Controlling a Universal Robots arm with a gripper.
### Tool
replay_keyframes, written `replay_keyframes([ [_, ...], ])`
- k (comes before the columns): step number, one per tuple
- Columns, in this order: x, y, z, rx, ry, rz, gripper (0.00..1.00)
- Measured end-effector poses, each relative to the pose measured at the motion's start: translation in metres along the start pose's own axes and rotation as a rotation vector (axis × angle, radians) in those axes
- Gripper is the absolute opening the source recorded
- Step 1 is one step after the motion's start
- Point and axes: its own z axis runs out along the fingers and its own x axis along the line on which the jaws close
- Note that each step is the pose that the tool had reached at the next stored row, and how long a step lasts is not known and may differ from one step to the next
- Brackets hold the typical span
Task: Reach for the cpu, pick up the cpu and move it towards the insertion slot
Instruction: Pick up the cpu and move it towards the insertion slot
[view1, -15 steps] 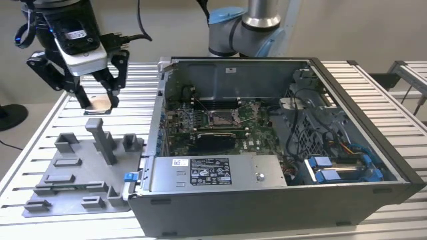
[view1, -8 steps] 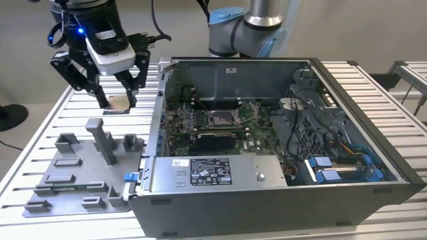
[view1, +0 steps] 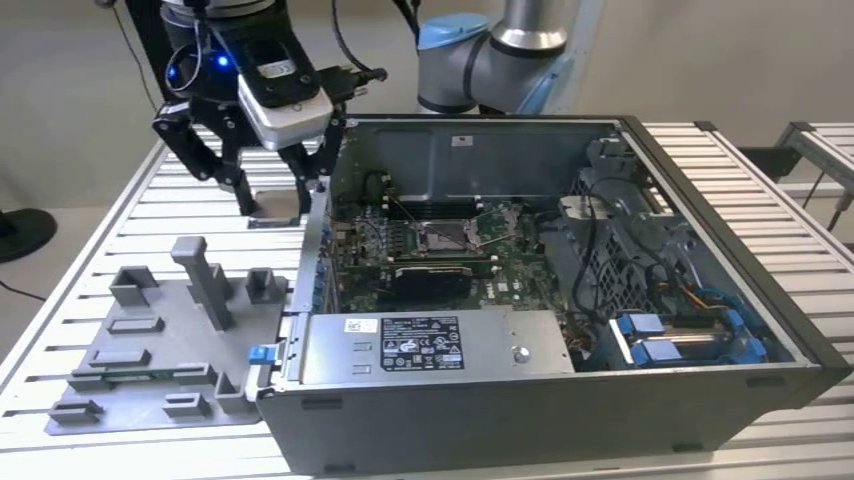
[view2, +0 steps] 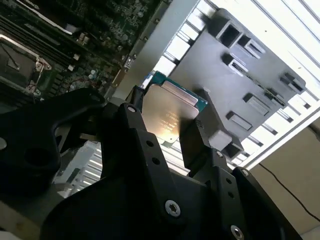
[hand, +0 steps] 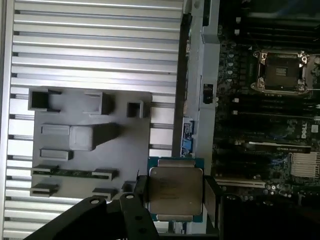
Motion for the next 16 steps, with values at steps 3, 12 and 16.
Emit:
replay_keyframes([
  [3,-0.0133,-0.0006,-0.0001,0.0,0.0002,-0.001,0.0],
  [12,-0.0516,-0.0023,-0.0003,0.0,0.0004,-0.006,0.0],
  [16,-0.0679,-0.003,-0.0004,0.0,0.0006,-0.007,0.0],
])
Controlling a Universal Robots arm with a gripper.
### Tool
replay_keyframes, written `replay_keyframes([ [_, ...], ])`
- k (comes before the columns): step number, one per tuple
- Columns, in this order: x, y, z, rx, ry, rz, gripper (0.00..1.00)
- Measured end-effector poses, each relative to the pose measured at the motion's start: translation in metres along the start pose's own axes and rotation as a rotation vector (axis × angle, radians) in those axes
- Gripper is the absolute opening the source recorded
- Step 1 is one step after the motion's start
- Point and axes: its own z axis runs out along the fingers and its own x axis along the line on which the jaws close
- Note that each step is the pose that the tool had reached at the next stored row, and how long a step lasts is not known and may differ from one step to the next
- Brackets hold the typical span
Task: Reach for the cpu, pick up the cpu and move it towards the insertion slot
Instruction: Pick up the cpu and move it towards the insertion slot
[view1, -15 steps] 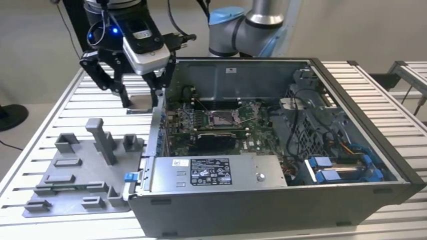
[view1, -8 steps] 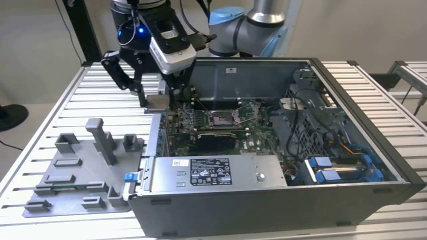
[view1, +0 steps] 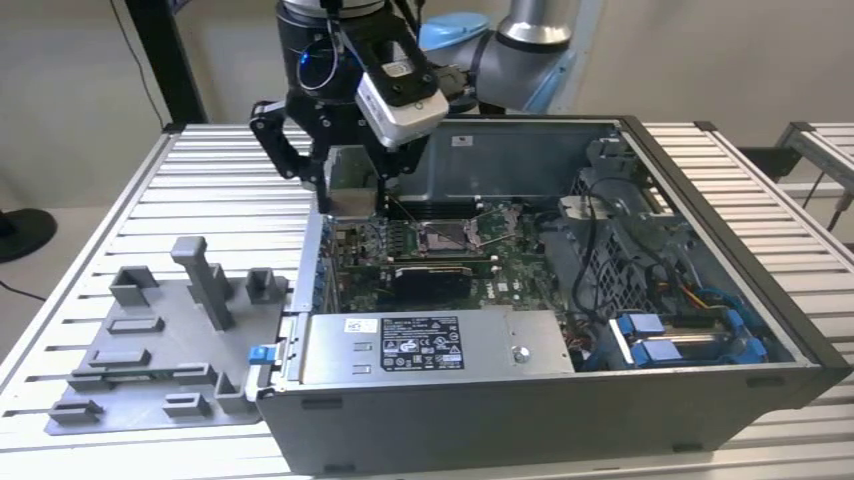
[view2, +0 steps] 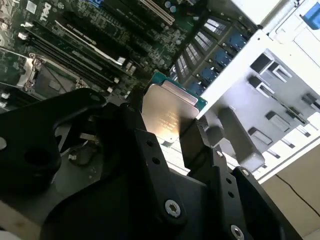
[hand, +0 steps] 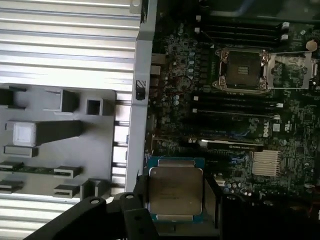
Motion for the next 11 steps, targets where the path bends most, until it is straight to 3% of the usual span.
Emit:
replay_keyframes([
  [11,-0.0377,-0.0019,-0.0002,0.0,0.0002,-0.003,0.0],
])
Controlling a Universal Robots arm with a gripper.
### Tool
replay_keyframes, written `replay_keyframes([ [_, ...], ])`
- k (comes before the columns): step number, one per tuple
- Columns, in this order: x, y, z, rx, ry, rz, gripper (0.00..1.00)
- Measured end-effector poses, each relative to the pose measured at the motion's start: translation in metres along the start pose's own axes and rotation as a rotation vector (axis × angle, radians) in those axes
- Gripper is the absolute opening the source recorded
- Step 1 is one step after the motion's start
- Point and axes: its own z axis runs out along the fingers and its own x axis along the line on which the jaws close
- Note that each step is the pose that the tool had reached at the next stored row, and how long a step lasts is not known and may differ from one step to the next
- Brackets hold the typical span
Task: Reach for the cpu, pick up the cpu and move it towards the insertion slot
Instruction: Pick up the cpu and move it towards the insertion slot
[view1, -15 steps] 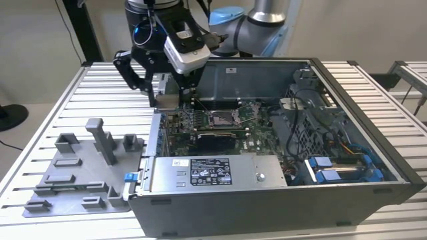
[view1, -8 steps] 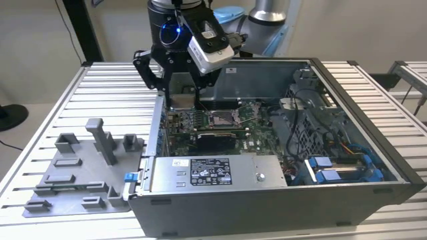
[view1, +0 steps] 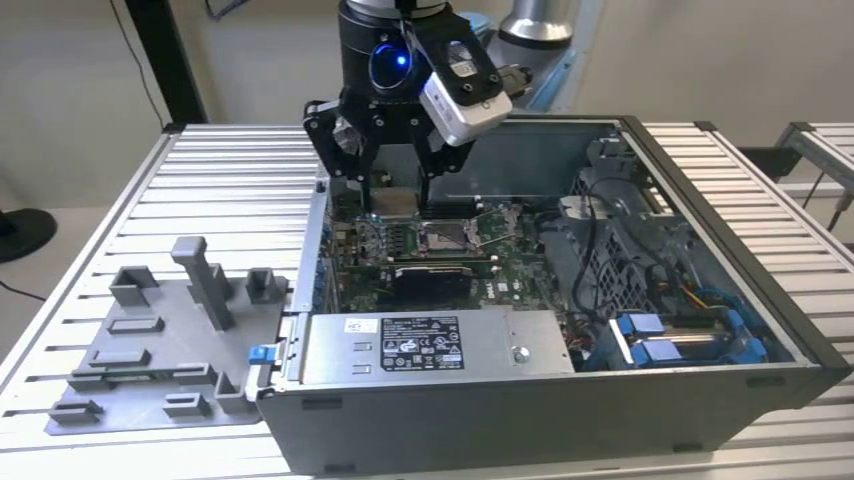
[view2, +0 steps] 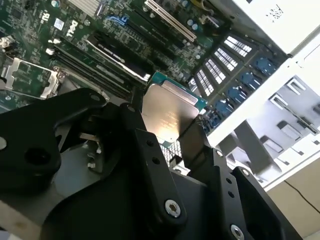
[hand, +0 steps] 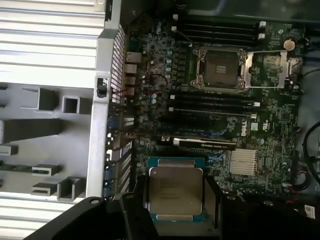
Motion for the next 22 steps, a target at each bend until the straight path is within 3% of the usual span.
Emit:
replay_keyframes([
  [18,-0.0628,-0.0034,-0.0002,0.0001,0.0001,-0.001,0.0],
  [22,-0.0737,-0.004,-0.0002,0.0,0.0001,-0.001,0.0],
])
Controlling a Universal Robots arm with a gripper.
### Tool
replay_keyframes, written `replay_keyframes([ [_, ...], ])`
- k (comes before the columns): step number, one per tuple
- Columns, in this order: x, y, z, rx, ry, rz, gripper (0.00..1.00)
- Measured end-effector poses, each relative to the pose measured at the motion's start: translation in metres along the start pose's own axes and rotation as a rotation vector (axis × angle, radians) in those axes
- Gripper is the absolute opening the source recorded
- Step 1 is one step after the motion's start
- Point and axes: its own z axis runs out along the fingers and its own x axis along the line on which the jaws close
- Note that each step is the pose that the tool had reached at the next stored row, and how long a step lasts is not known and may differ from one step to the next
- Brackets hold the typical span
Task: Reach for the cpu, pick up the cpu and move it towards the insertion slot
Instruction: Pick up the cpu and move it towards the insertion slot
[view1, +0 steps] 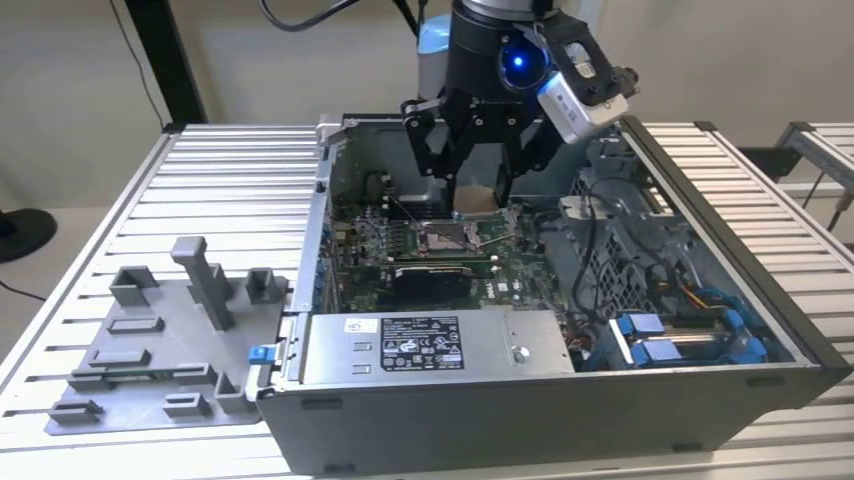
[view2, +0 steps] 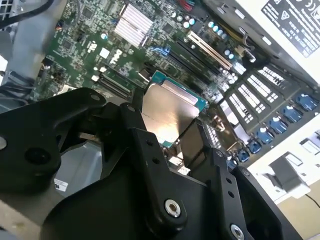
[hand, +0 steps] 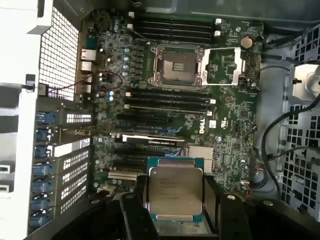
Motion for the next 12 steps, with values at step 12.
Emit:
replay_keyframes([
  [12,-0.0102,-0.0005,0.0,0.0,0.0,0.0,0.0],
])
